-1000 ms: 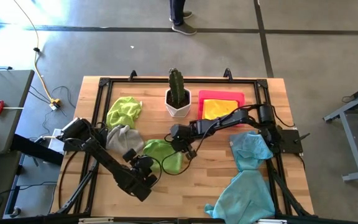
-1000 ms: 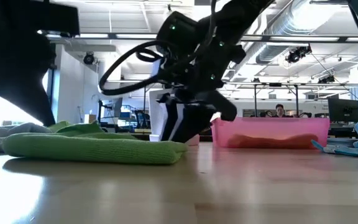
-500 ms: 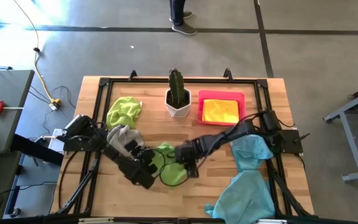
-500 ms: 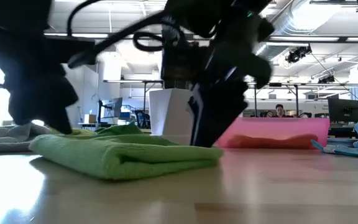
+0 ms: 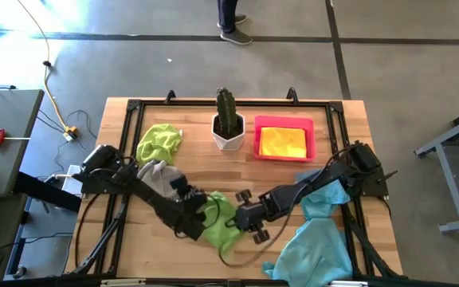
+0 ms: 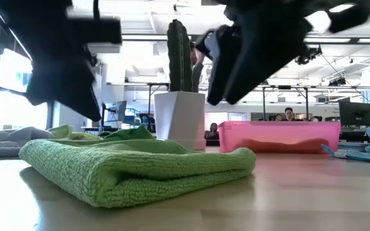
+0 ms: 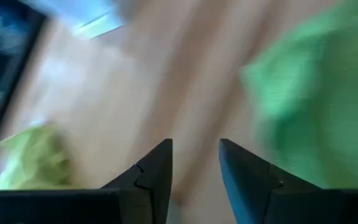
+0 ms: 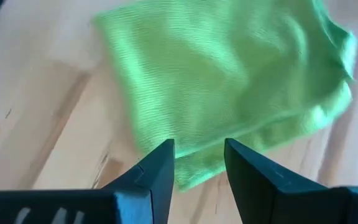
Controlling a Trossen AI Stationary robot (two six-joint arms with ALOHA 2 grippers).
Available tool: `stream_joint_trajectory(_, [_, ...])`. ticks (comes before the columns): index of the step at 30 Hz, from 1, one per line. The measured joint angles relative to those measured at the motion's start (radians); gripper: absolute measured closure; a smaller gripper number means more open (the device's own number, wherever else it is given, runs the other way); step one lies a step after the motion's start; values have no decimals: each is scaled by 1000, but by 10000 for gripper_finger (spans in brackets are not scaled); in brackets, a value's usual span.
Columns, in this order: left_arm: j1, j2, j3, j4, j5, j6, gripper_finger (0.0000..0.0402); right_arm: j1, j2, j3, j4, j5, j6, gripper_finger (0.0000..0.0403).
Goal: Fold microfiber towels
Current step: Put the green microfiber towel into the red bin
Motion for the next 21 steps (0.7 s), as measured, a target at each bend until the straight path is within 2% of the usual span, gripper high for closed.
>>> stream_joint_trajectory(4, [-89,-1,58,154,79,109,282,29,11,-2,-12,-13,-135,270])
stream_joint_trajectory(9, [-176,-1,67,388,135,178,282,61,41,-2,20,-13,-206,270])
stream_joint_trajectory(16, [-208,-1,67,429,143,60,274,73,79,-2,127,-26,-185,266])
stream_joint_trajectory(21, [-208,-1,67,429,193,44,249,73,105,-1,205,-39,-130,232])
